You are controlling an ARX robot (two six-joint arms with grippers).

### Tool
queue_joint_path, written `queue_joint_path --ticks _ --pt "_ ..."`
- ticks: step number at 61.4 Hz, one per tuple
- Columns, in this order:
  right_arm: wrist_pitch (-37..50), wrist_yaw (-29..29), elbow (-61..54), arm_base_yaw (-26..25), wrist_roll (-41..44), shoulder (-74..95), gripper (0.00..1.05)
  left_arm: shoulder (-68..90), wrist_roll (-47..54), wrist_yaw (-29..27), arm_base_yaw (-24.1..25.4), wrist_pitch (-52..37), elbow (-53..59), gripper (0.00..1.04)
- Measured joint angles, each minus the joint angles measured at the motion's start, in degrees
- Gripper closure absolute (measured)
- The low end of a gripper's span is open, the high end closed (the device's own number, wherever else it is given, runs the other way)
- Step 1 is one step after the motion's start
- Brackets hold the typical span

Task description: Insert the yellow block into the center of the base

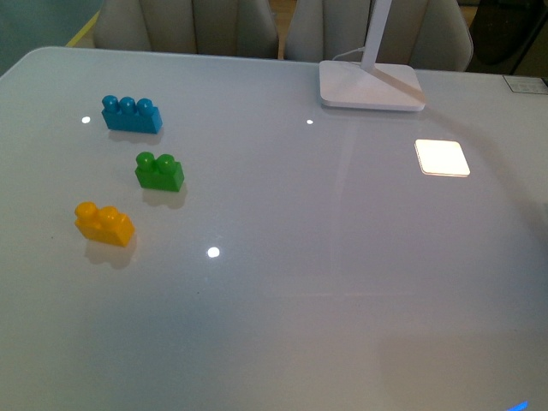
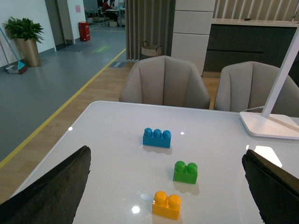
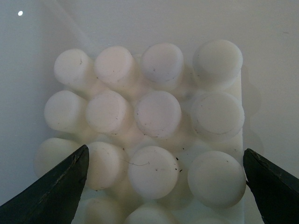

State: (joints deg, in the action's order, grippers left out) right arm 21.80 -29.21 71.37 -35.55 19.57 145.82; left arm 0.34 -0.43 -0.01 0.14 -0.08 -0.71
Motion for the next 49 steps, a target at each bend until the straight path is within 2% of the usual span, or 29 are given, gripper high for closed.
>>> queue_joint_path --ticks 15,27,49 --pt "-3.43 5.03 0.04 9.46 0.42 -0.96 0.09 0.0 0.0 0.0 0.0 0.0 0.0 0.07" --pt "-6.56 12.02 0.59 16.22 1.62 -1.92 0.08 0.0 0.02 -0.02 0.0 0.0 0.0 0.07" --pt "-5.14 16.55 -2.45 27.8 -2.01 -3.1 0.08 0.0 0.02 0.0 0.0 0.0 0.0 0.07"
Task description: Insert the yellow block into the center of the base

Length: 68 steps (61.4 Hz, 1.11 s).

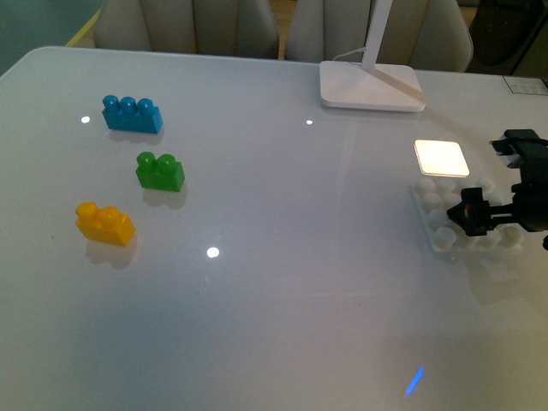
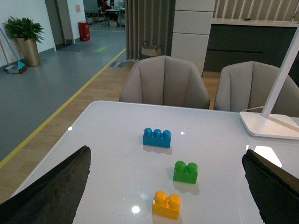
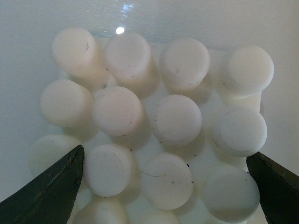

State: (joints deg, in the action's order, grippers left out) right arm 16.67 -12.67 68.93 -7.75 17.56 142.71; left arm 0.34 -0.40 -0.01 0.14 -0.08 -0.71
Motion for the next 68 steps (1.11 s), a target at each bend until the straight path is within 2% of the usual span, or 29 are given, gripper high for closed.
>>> queue_joint_path --ticks 19,34,53,68 --pt "3.87 4.92 -2.69 12.0 -10.6 -0.74 0.08 0.0 0.0 0.0 0.0 0.0 0.0 0.07" --pt "1.27 8.68 2.21 20.39 -18.38 0.79 0.08 0.0 0.0 0.0 0.0 0.0 0.0 0.07" --pt "-6.16 11.82 14.64 27.39 -25.09 5.27 0.08 0.0 0.0 0.0 0.0 0.0 0.0 0.07" --pt "-9.2 11.85 20.28 30.49 -26.56 7.54 0.08 0.0 0.0 0.0 0.0 0.0 0.0 0.07"
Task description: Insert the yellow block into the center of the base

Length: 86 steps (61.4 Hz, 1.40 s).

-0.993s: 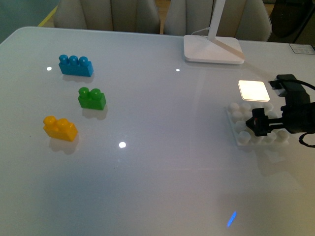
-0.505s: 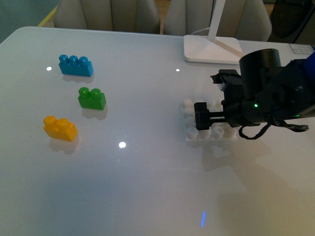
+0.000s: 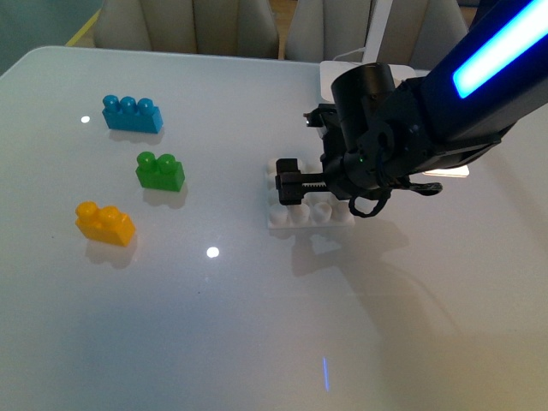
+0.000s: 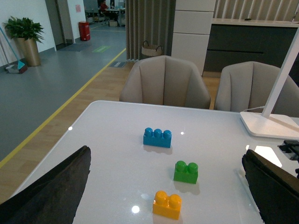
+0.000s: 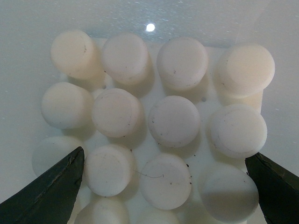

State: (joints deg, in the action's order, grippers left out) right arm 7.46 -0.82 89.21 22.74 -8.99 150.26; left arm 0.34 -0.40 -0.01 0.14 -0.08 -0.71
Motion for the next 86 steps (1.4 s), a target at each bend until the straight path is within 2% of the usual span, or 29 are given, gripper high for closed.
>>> queue_joint_path --ticks 24,51,66,86 --pt "-1.92 -2.43 4.87 4.11 -4.79 1.75 0.08 0.0 0.0 0.0 0.0 0.0 0.0 0.07" --pt "3.32 -4.57 1.09 5.2 -10.25 0.13 0.08 0.0 -0.02 0.0 0.0 0.0 0.0 0.07" --pt "7.74 -4.83 -4.87 3.78 -12.39 -2.27 0.08 0.0 0.0 0.0 0.0 0.0 0.0 0.07" --pt "13.79 -5.03 -14.19 -1.05 -13.14 -8.37 0.09 0.0 0.0 0.0 0.0 0.0 0.0 0.07"
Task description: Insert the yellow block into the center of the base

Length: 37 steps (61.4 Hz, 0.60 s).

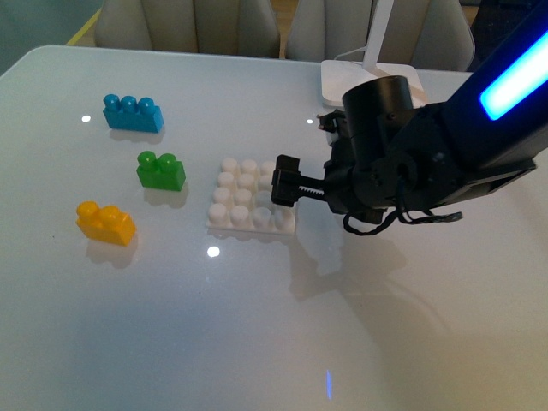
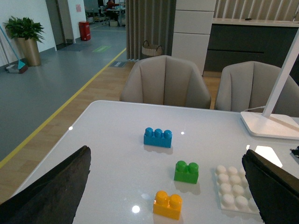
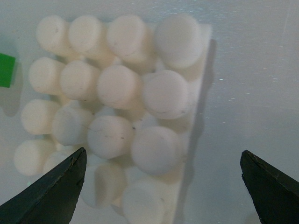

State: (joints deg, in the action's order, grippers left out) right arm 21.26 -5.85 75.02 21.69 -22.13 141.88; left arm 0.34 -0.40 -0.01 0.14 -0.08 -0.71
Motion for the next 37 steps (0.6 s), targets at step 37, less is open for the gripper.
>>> queue_joint_path --ticks 37 --pt "8.55 -9.14 -34.53 -15.08 10.14 -48.02 0.08 0.0 0.0 0.0 0.0 0.0 0.0 0.07"
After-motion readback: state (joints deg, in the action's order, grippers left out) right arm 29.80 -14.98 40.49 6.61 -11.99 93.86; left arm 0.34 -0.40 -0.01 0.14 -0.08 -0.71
